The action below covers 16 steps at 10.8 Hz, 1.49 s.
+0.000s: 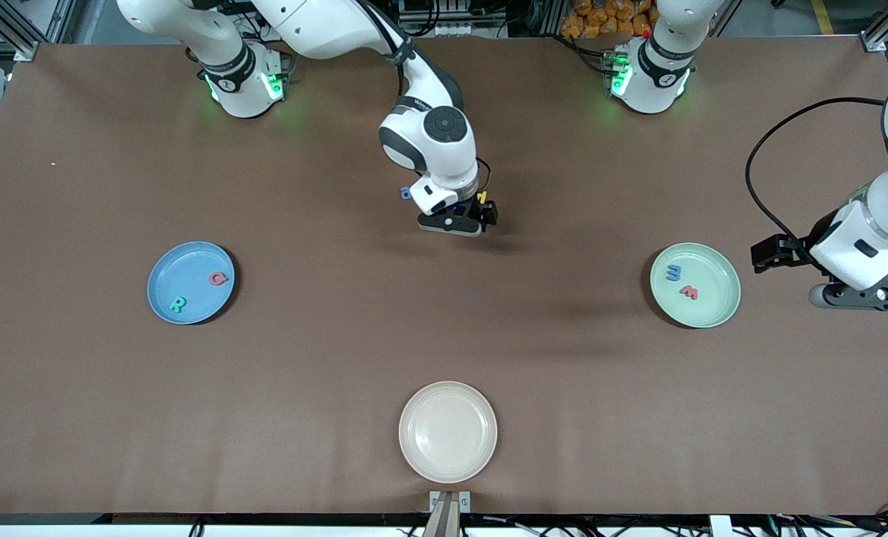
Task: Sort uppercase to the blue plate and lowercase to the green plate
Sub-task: 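Lower the right gripper and grasp the blue Z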
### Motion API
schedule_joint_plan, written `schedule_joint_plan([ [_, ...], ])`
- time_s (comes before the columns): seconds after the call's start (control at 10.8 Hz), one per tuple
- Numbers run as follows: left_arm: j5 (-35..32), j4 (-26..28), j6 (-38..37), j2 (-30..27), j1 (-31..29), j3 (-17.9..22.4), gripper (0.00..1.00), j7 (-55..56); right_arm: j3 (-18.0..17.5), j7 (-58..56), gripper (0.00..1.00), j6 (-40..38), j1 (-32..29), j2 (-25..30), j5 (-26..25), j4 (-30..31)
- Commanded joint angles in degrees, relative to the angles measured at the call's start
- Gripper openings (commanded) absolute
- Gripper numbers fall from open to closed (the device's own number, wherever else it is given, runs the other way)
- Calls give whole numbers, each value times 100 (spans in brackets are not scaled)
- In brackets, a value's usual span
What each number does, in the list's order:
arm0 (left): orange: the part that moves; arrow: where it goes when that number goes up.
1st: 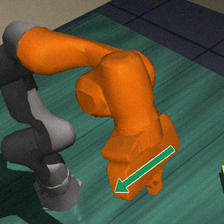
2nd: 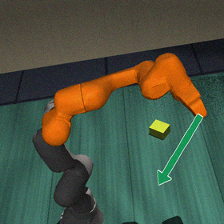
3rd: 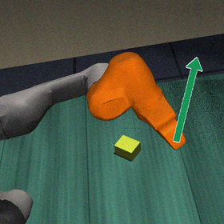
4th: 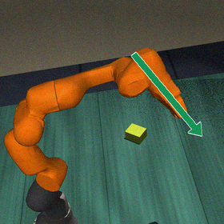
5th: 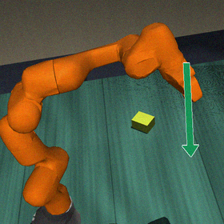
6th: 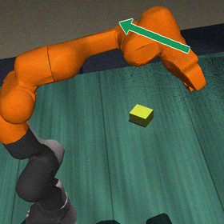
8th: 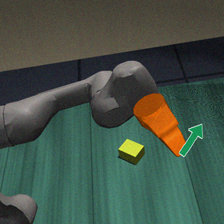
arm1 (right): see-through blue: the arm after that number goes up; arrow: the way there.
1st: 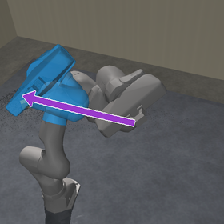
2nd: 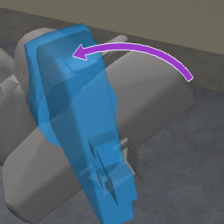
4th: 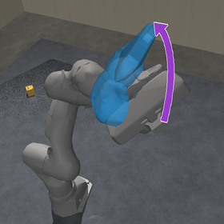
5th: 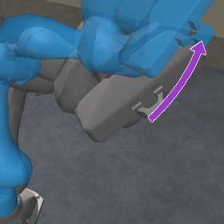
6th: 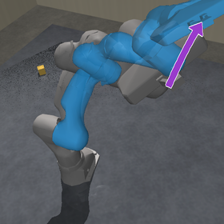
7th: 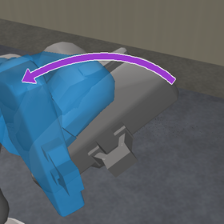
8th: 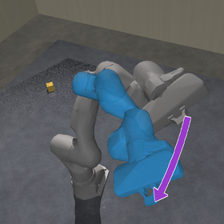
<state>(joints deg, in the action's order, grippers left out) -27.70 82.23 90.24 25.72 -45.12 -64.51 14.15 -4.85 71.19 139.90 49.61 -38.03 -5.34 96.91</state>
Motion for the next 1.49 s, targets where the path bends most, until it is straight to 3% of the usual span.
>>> schedule_joint_plan([
  [0.0,107,-41,-94,-102,-40,-27,100,-141,1,386,100,-611,233,-440,-196,-751],
  [0.74,116,3,-103,-146,-49,-97,100,-8,1,721,98,-217,251,-890,-240,-849],
  [1.02,116,21,-103,-155,-49,-80,100,-26,-7,712,75,-217,225,-934,-231,-946],
  [1.21,116,21,-103,-137,-58,-71,100,-44,-7,695,65,-235,216,-934,-196,-1016],
  [1.39,116,12,-103,-137,-58,-71,100,-26,-7,738,61,-235,216,-934,-161,-1016],
])
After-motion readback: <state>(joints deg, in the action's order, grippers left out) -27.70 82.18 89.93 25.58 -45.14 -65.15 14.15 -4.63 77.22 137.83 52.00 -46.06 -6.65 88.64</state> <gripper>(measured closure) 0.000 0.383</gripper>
